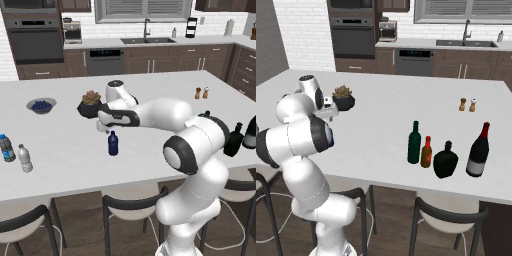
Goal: Move the plastic bottles in the middle to the plastics group, and the glass bottles in the middle to the glass group.
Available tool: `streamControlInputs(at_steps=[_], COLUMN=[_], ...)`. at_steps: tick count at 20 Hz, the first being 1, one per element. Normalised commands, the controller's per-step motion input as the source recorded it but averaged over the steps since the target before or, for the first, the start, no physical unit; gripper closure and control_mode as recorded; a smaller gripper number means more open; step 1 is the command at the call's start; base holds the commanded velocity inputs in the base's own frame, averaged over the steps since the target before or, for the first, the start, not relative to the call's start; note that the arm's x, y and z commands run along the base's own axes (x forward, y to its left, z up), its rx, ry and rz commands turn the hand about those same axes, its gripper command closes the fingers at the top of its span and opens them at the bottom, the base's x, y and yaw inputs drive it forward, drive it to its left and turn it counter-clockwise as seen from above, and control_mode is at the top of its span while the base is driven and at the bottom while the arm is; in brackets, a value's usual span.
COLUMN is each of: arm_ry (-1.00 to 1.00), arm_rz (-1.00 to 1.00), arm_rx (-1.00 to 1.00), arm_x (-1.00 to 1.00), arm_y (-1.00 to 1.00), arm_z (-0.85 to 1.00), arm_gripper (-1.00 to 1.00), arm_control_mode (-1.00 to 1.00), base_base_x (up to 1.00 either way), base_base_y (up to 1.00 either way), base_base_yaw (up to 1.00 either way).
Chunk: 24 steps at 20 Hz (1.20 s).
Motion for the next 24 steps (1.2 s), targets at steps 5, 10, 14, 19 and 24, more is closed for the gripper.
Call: streamControlInputs(at_steps=[5, 10, 14, 19, 24], arm_ry=[0.00, 0.00, 0.00, 0.00, 0.00], arm_rz=[0.00, 0.00, 0.00, 0.00, 0.00], arm_rx=[0.02, 0.05, 0.01, 0.01, 0.00], arm_x=[0.01, 0.00, 0.12, 0.22, 0.13], arm_y=[0.00, 0.00, 0.00, 0.00, 0.00], arm_z=[-0.34, -0.15, 0.00, -0.01, -0.06], arm_gripper=[-1.00, -1.00, -1.00, -1.00, -1.00], arm_control_mode=[-1.00, -1.00, -1.00, -1.00, -1.00], base_base_x=[0.00, 0.00, 0.00, 0.00, 0.00], base_base_y=[0.00, 0.00, 0.00, 0.00, 0.00], base_base_yaw=[0.00, 0.00, 0.00, 0.00, 0.00])
